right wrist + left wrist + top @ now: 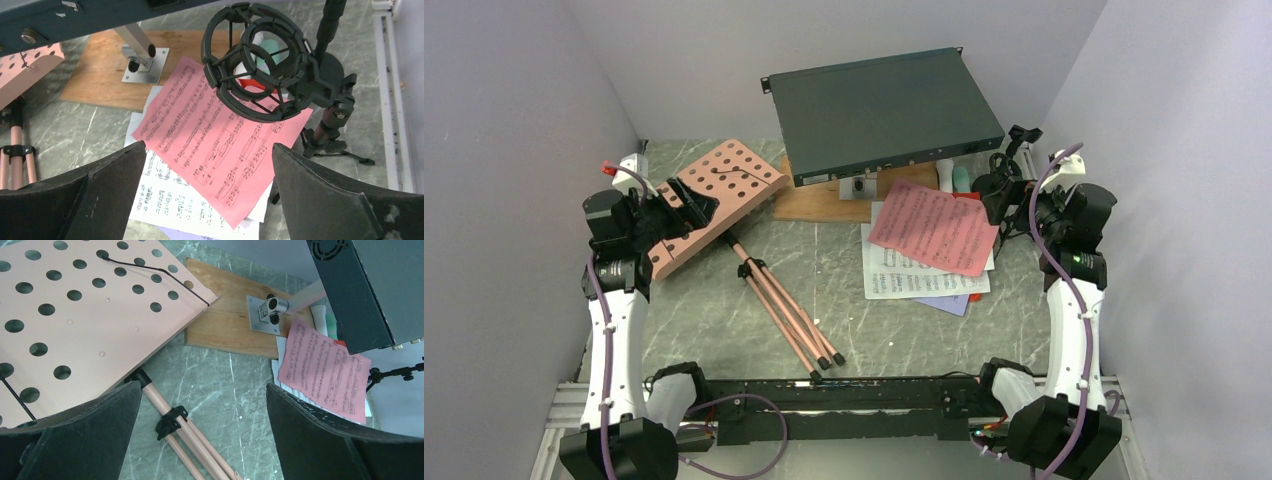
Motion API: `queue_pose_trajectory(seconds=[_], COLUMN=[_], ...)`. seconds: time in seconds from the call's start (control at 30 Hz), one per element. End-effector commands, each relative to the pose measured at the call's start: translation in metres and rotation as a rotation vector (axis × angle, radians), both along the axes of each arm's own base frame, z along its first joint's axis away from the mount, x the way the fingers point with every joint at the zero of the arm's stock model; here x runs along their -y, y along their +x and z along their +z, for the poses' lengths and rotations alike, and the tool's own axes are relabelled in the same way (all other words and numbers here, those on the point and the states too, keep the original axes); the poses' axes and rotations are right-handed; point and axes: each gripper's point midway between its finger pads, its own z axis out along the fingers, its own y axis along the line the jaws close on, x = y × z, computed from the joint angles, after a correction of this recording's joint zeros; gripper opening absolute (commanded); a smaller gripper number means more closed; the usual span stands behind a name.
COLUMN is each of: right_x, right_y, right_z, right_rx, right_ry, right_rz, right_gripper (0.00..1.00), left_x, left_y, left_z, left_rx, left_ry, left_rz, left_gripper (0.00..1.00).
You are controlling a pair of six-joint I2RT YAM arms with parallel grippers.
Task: Pack up the instrument practice props
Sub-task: Reset both arms
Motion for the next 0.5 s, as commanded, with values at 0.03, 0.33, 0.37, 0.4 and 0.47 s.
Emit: queue_pose_trajectory(seconds=[0.03, 0.33, 0.37, 0.4, 0.47], right_x=[-0.0061, -0.0086, -0.0083, -0.0080, -0.0073], right_y=[-0.0015, -0.0029, -0.0029, -0.0028, -0.0028], right_z=[0.0183, 0.0180, 0.0177, 0.0169, 0.0162], right_rx=[0.037, 0.037, 0.037, 0.036, 0.035], right_ry=[-0.014, -0.017, -0.019, -0.021, -0.025], right_rz=[0.049, 0.067, 0.067, 0.066, 0.063], right_gripper=[1.00, 1.00, 1.00, 1.00, 1.00], left_x=[0.0022, 0.0108, 0.0115, 0.0115, 0.0110], left_y=[-0.0030, 0.0021, 0.0015, 0.0008, -0.0003], left_z=[0.0018, -0.0055, -0.0044, -0.0046, -0.0052], left_rx=[0.009, 0.006, 0.008, 0.005, 0.006], left_ry=[-0.008, -0.083, -0.082, -0.077, -0.064], left_rz=[-0.014, -0.045, -0.050, -0.053, -0.058], left_gripper=[0.99, 1.00, 0.99, 0.99, 1.00])
